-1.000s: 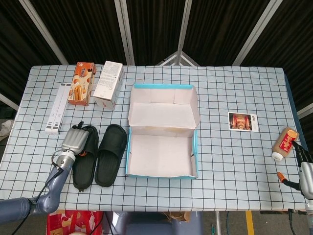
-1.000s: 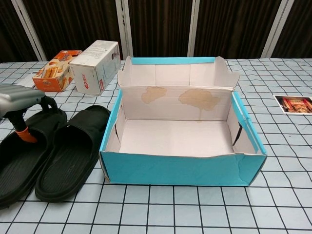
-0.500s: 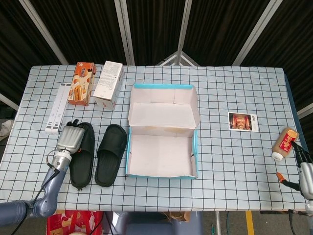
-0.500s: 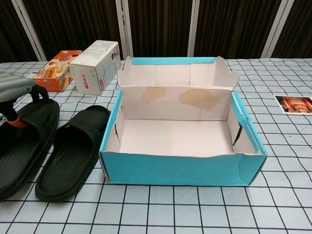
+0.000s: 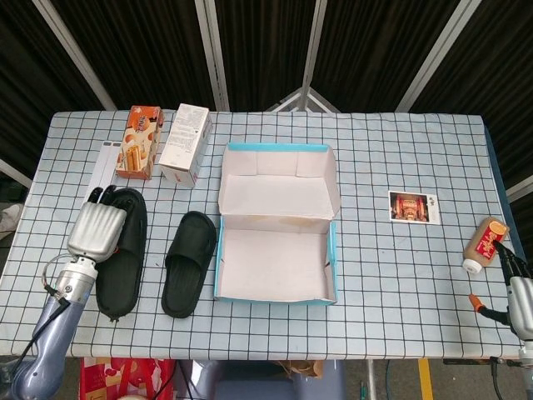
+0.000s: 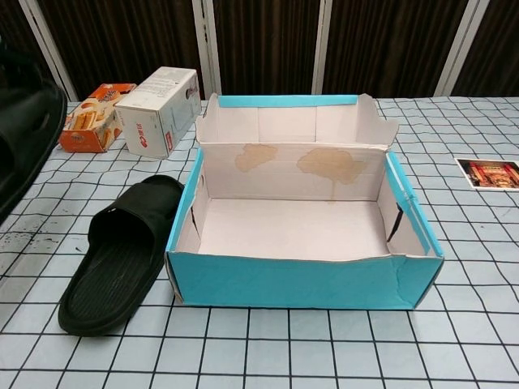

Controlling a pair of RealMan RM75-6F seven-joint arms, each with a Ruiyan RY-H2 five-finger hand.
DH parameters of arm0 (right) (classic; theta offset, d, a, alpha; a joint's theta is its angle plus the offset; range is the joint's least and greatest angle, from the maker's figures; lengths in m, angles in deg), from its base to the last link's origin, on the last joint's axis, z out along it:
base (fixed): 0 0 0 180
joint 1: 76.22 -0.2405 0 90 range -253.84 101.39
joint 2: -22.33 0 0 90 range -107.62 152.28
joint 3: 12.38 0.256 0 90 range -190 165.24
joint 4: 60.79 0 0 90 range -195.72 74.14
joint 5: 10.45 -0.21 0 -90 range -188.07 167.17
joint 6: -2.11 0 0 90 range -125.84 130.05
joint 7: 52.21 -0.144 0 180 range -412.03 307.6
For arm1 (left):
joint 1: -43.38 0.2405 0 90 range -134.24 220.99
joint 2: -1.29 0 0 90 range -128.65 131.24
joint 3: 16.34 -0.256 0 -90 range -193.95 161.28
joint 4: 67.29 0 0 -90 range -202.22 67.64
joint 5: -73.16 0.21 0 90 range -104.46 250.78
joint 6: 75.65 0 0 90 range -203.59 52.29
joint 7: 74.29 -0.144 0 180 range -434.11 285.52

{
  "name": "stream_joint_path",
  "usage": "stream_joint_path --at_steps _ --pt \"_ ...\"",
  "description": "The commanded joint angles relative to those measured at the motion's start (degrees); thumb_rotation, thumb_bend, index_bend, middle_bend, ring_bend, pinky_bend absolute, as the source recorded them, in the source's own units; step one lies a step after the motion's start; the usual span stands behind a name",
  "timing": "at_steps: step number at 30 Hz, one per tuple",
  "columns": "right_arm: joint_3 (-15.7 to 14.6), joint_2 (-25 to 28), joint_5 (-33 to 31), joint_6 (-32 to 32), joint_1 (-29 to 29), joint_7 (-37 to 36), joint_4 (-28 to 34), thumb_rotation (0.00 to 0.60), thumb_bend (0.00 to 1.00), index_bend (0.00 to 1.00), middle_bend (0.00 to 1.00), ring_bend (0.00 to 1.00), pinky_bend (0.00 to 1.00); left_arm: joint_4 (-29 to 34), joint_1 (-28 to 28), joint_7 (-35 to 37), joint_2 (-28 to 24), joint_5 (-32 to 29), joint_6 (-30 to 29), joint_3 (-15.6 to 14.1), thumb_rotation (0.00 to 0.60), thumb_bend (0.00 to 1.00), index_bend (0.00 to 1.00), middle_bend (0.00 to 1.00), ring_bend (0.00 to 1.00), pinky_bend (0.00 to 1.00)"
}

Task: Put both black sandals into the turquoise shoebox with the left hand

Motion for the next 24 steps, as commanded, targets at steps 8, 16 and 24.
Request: stream_joint_path --at_steps 8,16,24 --pt "0.0 0.6 0.7 -1.1 0.7 -2.6 -0.4 0.600 0.23 0.05 0.17 0.20 0.23 7.1 -20.6 -49.2 -4.1 10.8 6.0 4.7 0.600 0.44 0.49 0.47 0.13 0.17" --pt "0.0 1.0 0.8 -1.8 1.3 -4.5 -1.0 0.600 0.23 0.06 0.17 0.20 0.23 -0.5 -33.3 -59.7 6.6 11.8 20.4 2.9 0.600 0.44 0.52 0.50 0.13 0.17" --pt "0.0 1.2 0.8 -1.6 1.4 -5.4 -1.1 0.600 0.23 0.06 0.17 0.20 0.23 -9.9 -40.1 -55.9 17.4 15.8 27.6 1.8 0.600 0.44 0.53 0.50 0.13 0.17"
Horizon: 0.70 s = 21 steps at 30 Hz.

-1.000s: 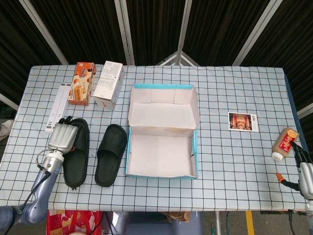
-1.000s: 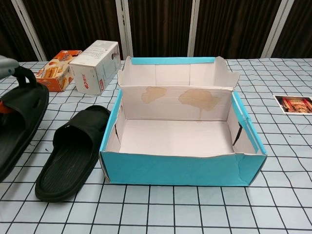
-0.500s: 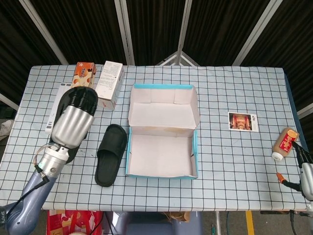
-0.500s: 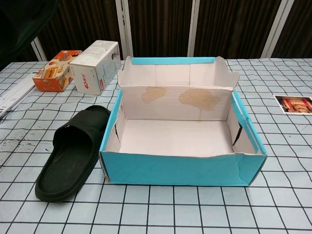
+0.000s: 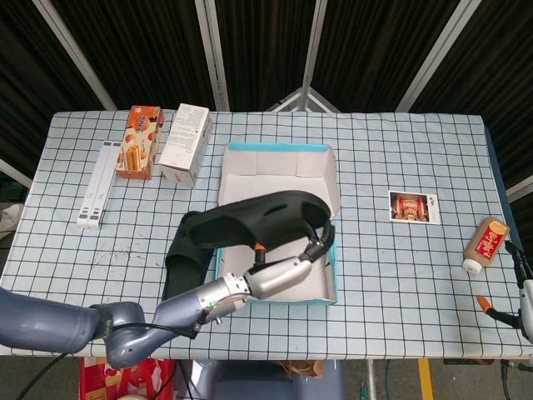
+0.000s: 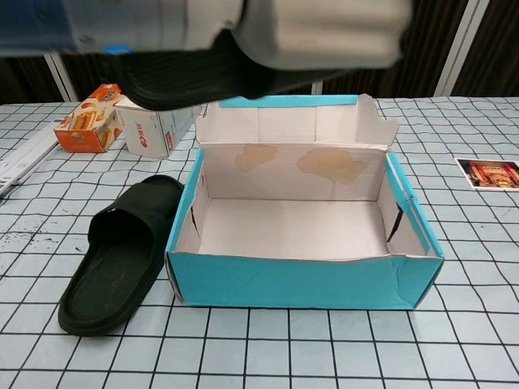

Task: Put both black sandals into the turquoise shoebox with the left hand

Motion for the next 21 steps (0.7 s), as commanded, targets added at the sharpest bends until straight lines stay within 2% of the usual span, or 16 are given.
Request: stream_joint_path --at_steps 1,10,14,21 --pt "0.1 0.1 -0.3 -0.1 0.1 -0.3 -0.1 0.600 0.23 0.06 0.17 0.20 0.23 -4.5 -2.8 2.3 4.6 2.1 2.7 -1.1 0.600 0.44 0.53 0.50 0.13 0.17" --pt "0.2 0.4 -0.2 -0.6 0.6 -1.8 -0.4 0.600 0.23 0.06 0.17 0.20 0.23 -11.7 -3.6 6.1 9.4 2.7 4.1 -4.5 0.600 0.44 0.53 0.50 0.13 0.17" --pt "0.3 0.4 -0.5 -0.4 0.6 -1.9 -0.5 0.600 0.23 0.06 0.17 0.20 0.23 -17.0 -5.2 10.9 11.9 7.1 7.7 -6.0 0.600 0.44 0.53 0.50 0.13 0.18" --pt "0.5 0.5 -0.7 -0.6 0.8 -2.5 -0.8 0.600 0.23 0.06 0.17 0.20 0.23 -24.0 -5.5 17.4 15.2 11.8 9.1 -7.2 0.600 0.45 0.53 0.50 0.13 0.18"
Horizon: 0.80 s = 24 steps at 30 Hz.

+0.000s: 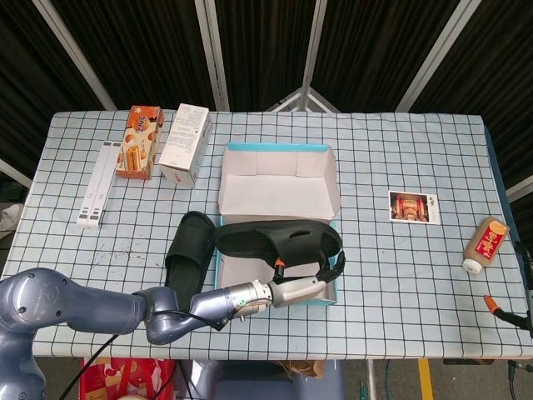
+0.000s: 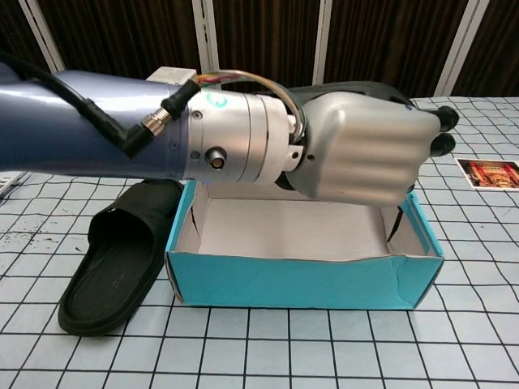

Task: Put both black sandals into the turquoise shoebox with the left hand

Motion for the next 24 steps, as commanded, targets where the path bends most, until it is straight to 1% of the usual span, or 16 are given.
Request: stream_joint_path --at_steps 1,7,13,17,21,24 --pt "0.0 0.0 0.0 -0.1 0.1 -0.2 -0.1 0.600 0.23 0.06 0.17 0.20 0.23 -4.0 -0.4 3.7 2.2 2.8 1.4 -0.9 0.600 0.45 0.53 0.50 0.13 0.18" --pt "0.1 0.1 0.0 -0.2 0.2 -0.4 -0.1 0.600 0.23 0.06 0.17 0.20 0.23 -7.0 -0.5 6.2 2.8 5.2 2.3 -1.6 0.600 0.44 0.53 0.50 0.13 0.18" --pt "0.0 0.1 0.0 0.1 0.1 -0.1 0.0 0.600 0.23 0.06 0.17 0.20 0.23 -10.3 -0.1 8.0 3.3 7.1 2.5 -1.6 0.600 0.44 0.52 0.50 0.13 0.18" --pt "0.1 0.1 -0.4 0.4 0.1 0.0 0.1 0.600 0.23 0.06 0.17 0.20 0.23 -13.1 0.1 9.7 4.4 8.1 2.6 -1.3 0.600 0.44 0.52 0.50 0.13 0.18" --pt "0.2 0.1 -0.7 0.7 0.0 -0.2 -0.1 0.600 0.23 0.06 0.17 0.20 0.23 -15.8 -0.2 10.5 5.7 9.6 4.3 -1.9 0.600 0.44 0.52 0.50 0.13 0.18" --pt "0.2 0.1 -0.8 1.1 -0.1 -0.5 -0.2 0.600 0.23 0.06 0.17 0.20 0.23 -17.8 0.0 13.1 7.2 11.9 3.6 -2.3 0.600 0.44 0.52 0.50 0.13 0.18"
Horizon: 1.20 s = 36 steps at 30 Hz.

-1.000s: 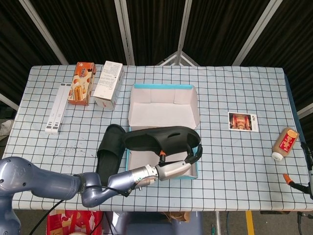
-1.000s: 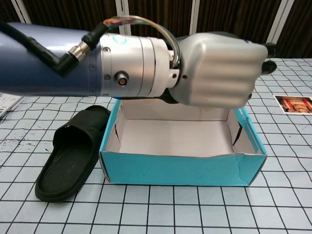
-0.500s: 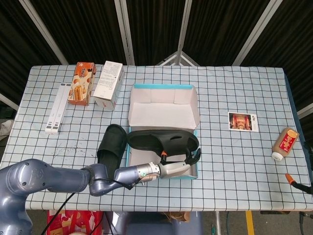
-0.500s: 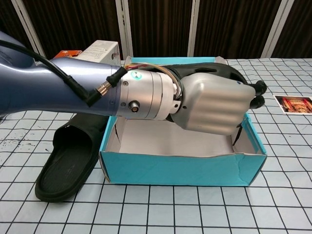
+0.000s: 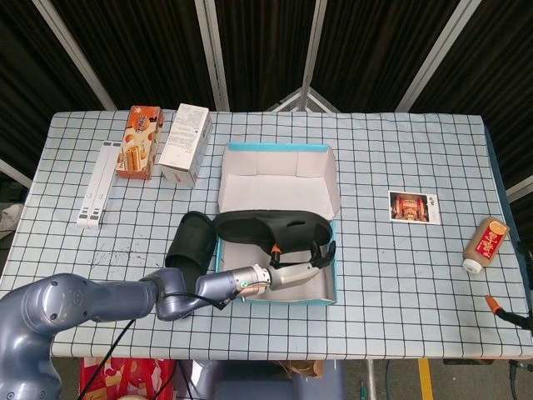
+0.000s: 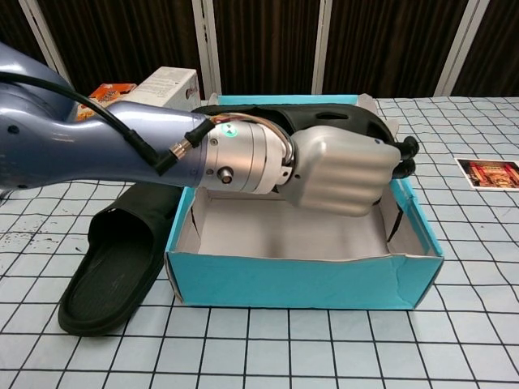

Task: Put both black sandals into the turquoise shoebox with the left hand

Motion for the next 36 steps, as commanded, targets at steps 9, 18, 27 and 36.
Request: stream_joint_path --at_steps 9,18,27,36 --pt "0.1 0.1 -0.5 0.6 -0.1 -0.4 -0.3 0.600 0.23 0.06 0.17 0.20 0.23 -6.0 -0.4 7.1 3.4 7.0 -0.7 -0.2 0.600 0.45 0.52 0.50 0.13 0.18" --pt "0.1 0.1 -0.3 0.3 0.1 -0.7 -0.3 0.600 0.23 0.06 0.17 0.20 0.23 -8.1 0.6 8.6 3.8 8.7 -0.3 0.4 0.600 0.45 0.52 0.50 0.13 0.18" --pt "0.2 0.2 -0.3 0.2 0.2 -0.9 -0.4 0.600 0.23 0.06 0.17 0.20 0.23 -11.4 2.0 10.0 5.0 9.8 0.4 0.3 0.600 0.45 0.52 0.50 0.13 0.18" --pt "0.2 0.2 -0.3 0.5 0.1 -0.7 -0.2 0.600 0.23 0.09 0.17 0.20 0.23 -16.0 2.4 13.0 8.2 11.8 0.3 0.2 0.600 0.45 0.51 0.50 0.13 0.18"
